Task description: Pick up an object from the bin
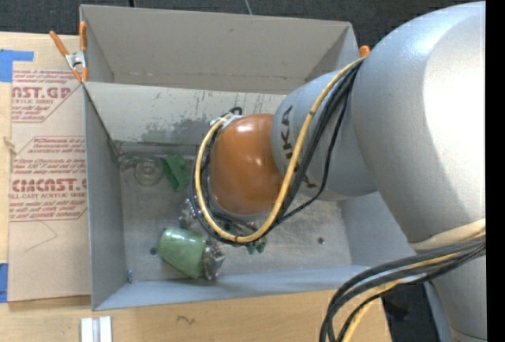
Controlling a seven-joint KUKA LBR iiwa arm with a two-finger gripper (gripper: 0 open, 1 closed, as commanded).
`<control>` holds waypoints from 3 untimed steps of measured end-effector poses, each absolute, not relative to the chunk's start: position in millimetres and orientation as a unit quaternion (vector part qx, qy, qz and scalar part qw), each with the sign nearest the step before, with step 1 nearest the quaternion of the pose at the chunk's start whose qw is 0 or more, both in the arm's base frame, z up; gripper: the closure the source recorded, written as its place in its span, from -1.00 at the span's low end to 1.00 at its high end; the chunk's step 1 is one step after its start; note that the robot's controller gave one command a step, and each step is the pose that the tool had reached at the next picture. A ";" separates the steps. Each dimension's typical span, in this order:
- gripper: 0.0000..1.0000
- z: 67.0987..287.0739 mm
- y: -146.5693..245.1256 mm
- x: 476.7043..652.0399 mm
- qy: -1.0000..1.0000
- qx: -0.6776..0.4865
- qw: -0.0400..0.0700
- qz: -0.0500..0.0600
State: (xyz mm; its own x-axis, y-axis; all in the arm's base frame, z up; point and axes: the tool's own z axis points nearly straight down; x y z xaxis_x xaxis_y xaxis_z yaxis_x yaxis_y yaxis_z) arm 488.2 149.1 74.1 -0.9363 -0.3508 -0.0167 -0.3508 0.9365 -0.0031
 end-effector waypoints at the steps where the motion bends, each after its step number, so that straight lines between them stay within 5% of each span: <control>1: 1.00 74.6 149.4 486.8 0.984 -0.177 0.006 0.001; 2: 1.00 180.8 206.2 490.8 0.983 -0.181 0.005 0.002; 3: 1.00 319.9 169.6 480.2 0.948 -0.319 0.004 0.000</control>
Offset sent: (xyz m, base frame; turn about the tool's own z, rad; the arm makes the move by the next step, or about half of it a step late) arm 0.0000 0.0000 0.0000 0.0000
